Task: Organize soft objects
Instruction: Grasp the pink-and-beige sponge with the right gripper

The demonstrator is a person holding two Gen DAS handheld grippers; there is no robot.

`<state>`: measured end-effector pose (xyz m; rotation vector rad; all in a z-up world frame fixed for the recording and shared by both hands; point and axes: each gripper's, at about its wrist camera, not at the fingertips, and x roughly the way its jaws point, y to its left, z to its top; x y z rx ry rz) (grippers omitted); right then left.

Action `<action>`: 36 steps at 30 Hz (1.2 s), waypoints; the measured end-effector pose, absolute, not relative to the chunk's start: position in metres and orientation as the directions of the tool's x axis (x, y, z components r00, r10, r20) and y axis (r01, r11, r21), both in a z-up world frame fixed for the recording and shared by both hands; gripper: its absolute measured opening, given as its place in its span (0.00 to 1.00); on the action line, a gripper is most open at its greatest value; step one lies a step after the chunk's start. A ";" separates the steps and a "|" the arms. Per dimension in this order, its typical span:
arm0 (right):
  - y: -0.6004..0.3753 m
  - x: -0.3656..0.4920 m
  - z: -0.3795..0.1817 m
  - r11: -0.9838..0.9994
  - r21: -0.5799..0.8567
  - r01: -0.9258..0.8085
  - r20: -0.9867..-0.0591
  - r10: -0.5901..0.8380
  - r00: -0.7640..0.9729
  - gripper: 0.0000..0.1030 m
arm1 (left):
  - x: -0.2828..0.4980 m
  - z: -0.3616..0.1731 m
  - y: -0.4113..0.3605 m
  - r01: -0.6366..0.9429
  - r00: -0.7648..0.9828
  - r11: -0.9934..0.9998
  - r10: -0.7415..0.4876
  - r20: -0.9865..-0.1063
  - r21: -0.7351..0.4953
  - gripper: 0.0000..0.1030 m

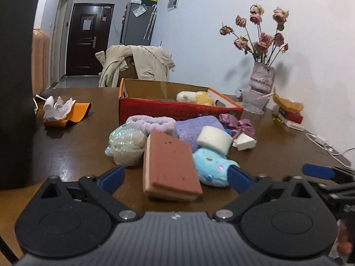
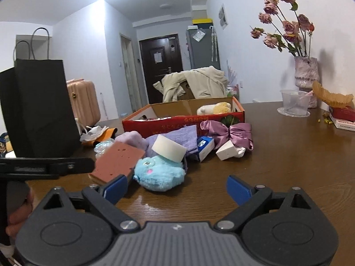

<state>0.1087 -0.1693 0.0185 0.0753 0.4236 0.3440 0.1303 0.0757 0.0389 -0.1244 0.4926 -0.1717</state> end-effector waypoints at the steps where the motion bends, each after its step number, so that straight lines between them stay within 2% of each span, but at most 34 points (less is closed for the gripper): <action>1: -0.167 0.109 0.018 0.942 0.145 -0.301 -0.395 0.334 0.856 0.93 | 0.138 0.036 0.076 0.124 0.863 0.979 -0.188 -0.470 -0.163 0.80; 4: -0.167 0.112 0.016 0.946 0.147 -0.289 -0.409 0.324 0.853 0.92 | 0.162 0.022 0.077 0.080 0.823 0.975 -0.183 -0.538 -0.209 0.45; 6: -0.169 0.111 0.015 0.948 0.148 -0.280 -0.410 0.317 0.855 0.92 | 0.164 0.014 0.072 0.080 0.803 0.967 -0.207 -0.559 -0.242 0.39; 10: -0.177 0.114 0.016 0.960 0.155 -0.233 -0.391 0.276 0.878 0.91 | 0.147 0.003 0.052 0.163 0.730 0.889 -0.401 -0.554 -0.429 0.41; 12: -0.181 0.116 0.018 0.966 0.159 -0.206 -0.383 0.252 0.889 0.90 | 0.139 0.007 0.041 0.220 0.702 0.864 -0.463 -0.541 -0.454 0.44; 15: -0.187 0.118 0.020 0.967 0.167 -0.193 -0.379 0.244 0.893 0.89 | 0.128 0.023 0.044 0.266 0.727 0.870 -0.464 -0.506 -0.416 0.49; 17: -0.189 0.117 0.020 0.959 0.183 -0.215 -0.383 0.271 0.883 0.89 | 0.126 0.033 0.052 0.243 0.776 0.902 -0.402 -0.487 -0.357 0.60; 19: -0.189 0.118 0.017 0.950 0.203 -0.239 -0.385 0.301 0.872 0.88 | 0.135 0.035 0.060 0.217 0.796 0.917 -0.365 -0.484 -0.334 0.66; 21: -0.186 0.123 0.013 0.939 0.226 -0.260 -0.415 0.334 0.846 0.73 | 0.148 0.029 0.064 0.217 0.750 0.897 -0.406 -0.522 -0.384 0.66; 24: -0.188 0.128 0.007 0.923 0.268 -0.276 -0.446 0.372 0.814 0.62 | 0.146 0.018 0.058 0.236 0.712 0.875 -0.451 -0.538 -0.422 0.66; 28: -0.186 0.134 -0.003 0.907 0.312 -0.282 -0.481 0.406 0.777 0.61 | 0.144 0.005 0.049 0.223 0.689 0.874 -0.454 -0.565 -0.431 0.64; 31: -0.179 0.134 -0.008 0.868 0.352 -0.350 -0.483 0.488 0.727 0.61 | 0.145 0.000 0.055 0.180 0.697 0.883 -0.426 -0.577 -0.434 0.57; 36: -0.164 0.128 -0.013 0.873 0.294 -0.388 -0.510 0.487 0.709 0.59 | 0.150 -0.002 0.058 0.150 0.706 0.893 -0.398 -0.586 -0.425 0.56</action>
